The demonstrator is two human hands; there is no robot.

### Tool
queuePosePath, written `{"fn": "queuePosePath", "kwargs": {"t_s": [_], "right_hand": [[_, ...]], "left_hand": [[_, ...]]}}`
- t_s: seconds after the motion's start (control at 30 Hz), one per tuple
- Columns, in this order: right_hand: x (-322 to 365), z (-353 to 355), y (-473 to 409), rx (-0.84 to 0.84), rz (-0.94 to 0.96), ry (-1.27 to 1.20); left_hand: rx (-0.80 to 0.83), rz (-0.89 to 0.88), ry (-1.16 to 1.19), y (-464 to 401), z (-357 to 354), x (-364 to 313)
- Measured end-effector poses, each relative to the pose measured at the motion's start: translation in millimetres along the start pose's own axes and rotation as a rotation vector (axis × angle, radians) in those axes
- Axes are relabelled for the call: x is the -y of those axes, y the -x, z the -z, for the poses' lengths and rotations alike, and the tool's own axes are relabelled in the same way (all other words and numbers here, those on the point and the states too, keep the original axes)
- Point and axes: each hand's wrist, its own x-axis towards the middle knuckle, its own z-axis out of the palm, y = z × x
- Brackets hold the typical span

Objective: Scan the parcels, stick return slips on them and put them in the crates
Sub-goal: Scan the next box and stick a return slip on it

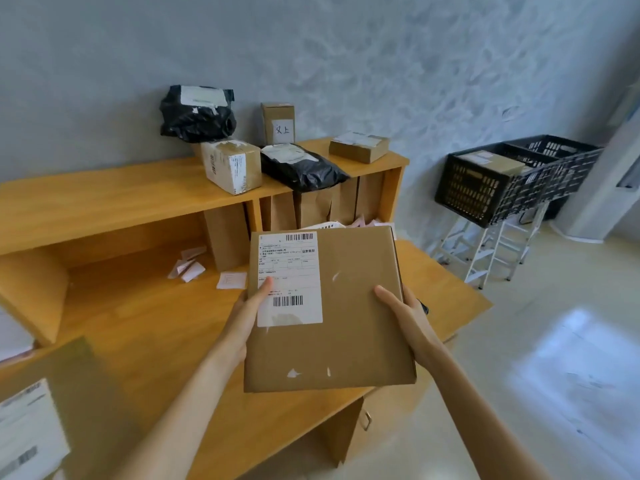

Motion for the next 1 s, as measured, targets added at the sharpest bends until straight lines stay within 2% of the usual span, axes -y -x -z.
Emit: {"fn": "queuePosePath", "kwargs": {"t_s": [0.2,0.47,0.63,0.7,0.77,0.87,1.0], "right_hand": [[-14.9,13.9,-44.4,0.056,-0.048,0.051],[-49.2,7.5,-108.9,0.148,-0.166,0.165],[-53.6,16.8,-156.5,0.130,-0.184,0.240],[-56.2,24.8,-170.8,0.047,-0.137,0.284],[-66.8,39.2,-189.6,-0.093,-0.088,0.548],[-84.5,57.8,-207.4,-0.143,-0.096,1.050],[-98.8,68.5,-221.6,-0.109,-0.155,1.238]], "left_hand": [[-0.112,0.026,-0.034,-28.3,-7.0,12.3],[-0.220,0.148,-0.025,-80.3,3.6,46.7],[-0.220,0.178,0.018,-114.1,-5.8,56.6],[-0.231,0.186,0.016,-123.7,-9.7,59.1],[-0.251,0.200,0.002,-131.7,-12.5,60.9],[-0.297,0.190,-0.038,-135.6,-18.7,62.6],[-0.360,0.192,-0.059,-135.9,-28.2,67.8]]}}
